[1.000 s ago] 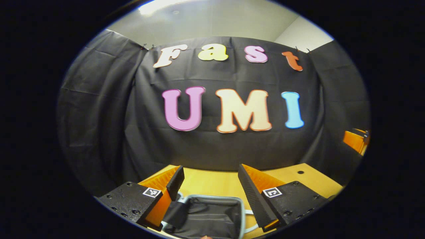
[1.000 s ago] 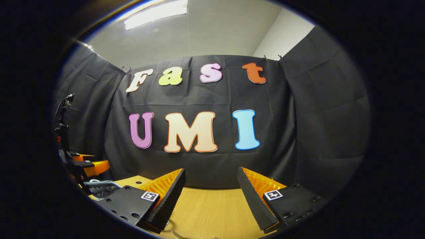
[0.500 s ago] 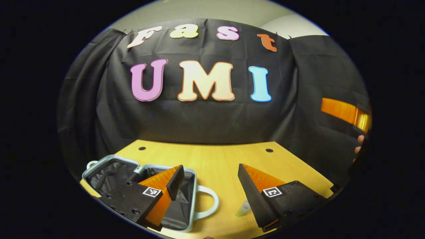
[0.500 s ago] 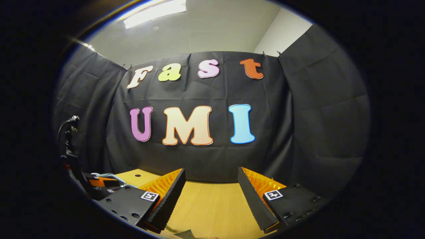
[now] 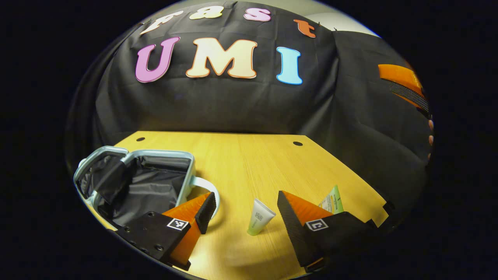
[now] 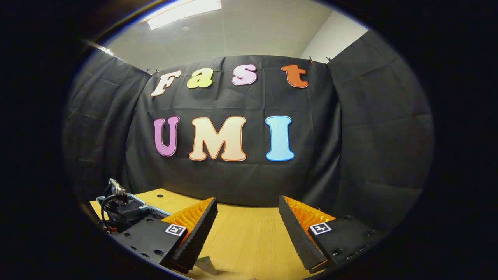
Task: First open the suitcase, pack the skin care products into it, and then close the suitcase.
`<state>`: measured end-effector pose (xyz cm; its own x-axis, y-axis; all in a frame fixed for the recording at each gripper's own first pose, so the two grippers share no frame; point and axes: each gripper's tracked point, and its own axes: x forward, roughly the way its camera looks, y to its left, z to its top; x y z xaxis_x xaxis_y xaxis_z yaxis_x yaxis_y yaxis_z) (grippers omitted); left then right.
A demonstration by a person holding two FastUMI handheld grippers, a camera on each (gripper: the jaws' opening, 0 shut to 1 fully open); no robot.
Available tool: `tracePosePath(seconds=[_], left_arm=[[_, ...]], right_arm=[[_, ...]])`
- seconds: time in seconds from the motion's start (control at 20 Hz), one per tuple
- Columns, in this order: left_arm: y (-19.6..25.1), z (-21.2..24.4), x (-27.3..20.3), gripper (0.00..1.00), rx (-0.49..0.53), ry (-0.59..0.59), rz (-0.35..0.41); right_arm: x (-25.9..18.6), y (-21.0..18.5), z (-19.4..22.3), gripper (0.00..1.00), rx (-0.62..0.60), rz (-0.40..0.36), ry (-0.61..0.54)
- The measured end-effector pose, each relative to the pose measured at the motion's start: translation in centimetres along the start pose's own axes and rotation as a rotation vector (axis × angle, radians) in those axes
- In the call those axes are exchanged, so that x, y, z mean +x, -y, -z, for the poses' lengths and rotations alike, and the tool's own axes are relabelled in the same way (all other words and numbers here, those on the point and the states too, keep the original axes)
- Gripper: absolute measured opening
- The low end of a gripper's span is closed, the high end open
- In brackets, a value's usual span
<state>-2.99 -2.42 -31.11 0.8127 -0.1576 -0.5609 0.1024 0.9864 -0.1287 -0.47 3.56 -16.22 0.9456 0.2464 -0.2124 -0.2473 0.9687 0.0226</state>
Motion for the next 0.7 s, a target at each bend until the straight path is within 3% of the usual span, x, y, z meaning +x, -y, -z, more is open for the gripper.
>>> tracePosePath(seconds=[0.2,0.3,0.35,0.55,0.7], left_arm=[[0.8,2.2,1.4,0.8,-0.019,-0.032,0.028],[0.4,3.6,2.2,0.78,0.007,-0.059,0.013],[0.2,4.2,2.5,0.71,0.015,-0.066,0.007],[0.0,5.2,3.1,0.17,0.026,-0.091,0.018],[-0.1,4.1,2.5,0.13,0.02,-0.096,0.041]], right_arm=[[-1.0,0.1,1.4,0.99,-0.024,-0.008,-0.021],[-1.4,-0.7,2.3,0.99,-0.024,-0.039,-0.038],[-1.7,-1.3,2.7,0.99,-0.018,-0.062,-0.044],[-2.4,-2.9,5.9,0.99,0.001,-0.122,-0.095],[-2.9,-4.7,8.3,0.99,0.041,-0.178,-0.147]])
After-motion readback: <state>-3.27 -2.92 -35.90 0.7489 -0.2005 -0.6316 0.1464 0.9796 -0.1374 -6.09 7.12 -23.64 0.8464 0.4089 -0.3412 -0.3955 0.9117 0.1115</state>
